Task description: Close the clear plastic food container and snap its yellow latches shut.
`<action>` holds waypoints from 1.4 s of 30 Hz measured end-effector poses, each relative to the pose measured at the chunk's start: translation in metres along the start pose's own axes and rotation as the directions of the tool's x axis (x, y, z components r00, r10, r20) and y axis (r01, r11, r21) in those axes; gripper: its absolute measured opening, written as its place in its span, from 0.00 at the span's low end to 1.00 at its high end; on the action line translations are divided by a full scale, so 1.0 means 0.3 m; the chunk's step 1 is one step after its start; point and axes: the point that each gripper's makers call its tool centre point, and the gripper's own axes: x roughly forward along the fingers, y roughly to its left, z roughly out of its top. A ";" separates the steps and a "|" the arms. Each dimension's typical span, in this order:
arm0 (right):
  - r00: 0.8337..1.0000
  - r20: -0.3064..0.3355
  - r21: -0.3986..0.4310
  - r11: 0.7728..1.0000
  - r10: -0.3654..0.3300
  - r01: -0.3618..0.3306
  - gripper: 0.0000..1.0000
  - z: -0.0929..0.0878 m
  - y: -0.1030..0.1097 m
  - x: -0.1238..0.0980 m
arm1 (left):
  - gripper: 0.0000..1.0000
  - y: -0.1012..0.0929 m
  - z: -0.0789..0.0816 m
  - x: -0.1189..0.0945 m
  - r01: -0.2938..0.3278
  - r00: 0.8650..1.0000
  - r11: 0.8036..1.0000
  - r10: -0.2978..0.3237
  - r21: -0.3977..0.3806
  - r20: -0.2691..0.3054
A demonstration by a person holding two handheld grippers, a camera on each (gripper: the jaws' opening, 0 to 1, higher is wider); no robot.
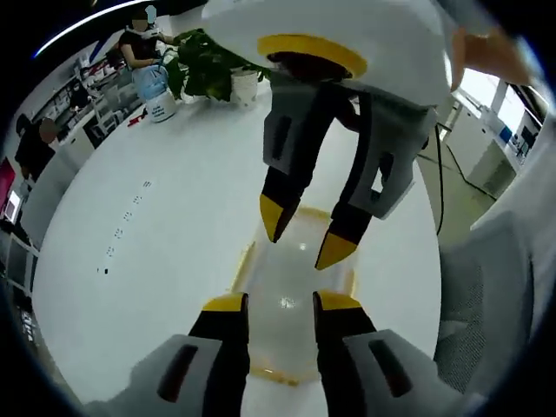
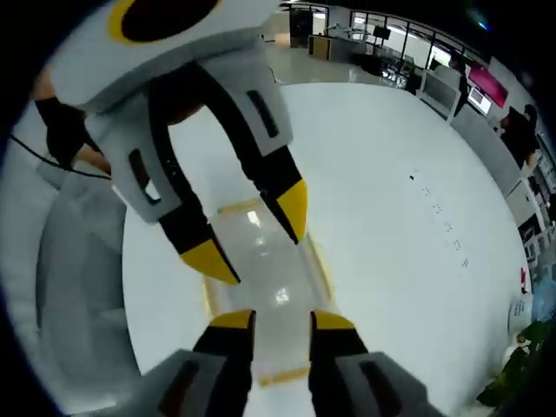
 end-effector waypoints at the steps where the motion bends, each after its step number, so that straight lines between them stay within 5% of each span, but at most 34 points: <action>1: 1.000 0.003 -0.003 1.000 0.004 -0.004 0.21 0.003 0.002 0.002 | 0.27 -0.002 -0.001 0.001 0.001 1.000 1.000 -0.001 -0.004 -0.001; 28: 1.000 0.030 0.005 1.000 -0.004 0.004 0.21 0.038 -0.071 0.028 | 0.26 -0.071 -0.057 0.051 0.030 1.000 0.998 -0.030 -0.060 0.000; 36: 0.999 0.037 0.021 1.000 -0.001 0.000 0.25 0.048 -0.094 0.039 | 0.28 -0.093 -0.073 0.051 0.000 0.999 1.000 0.001 0.026 -0.033; 42: 0.999 0.038 0.022 1.000 0.020 -0.021 0.26 0.057 -0.094 0.056 | 0.31 -0.122 -0.068 0.047 0.011 1.000 1.000 -0.011 0.004 -0.010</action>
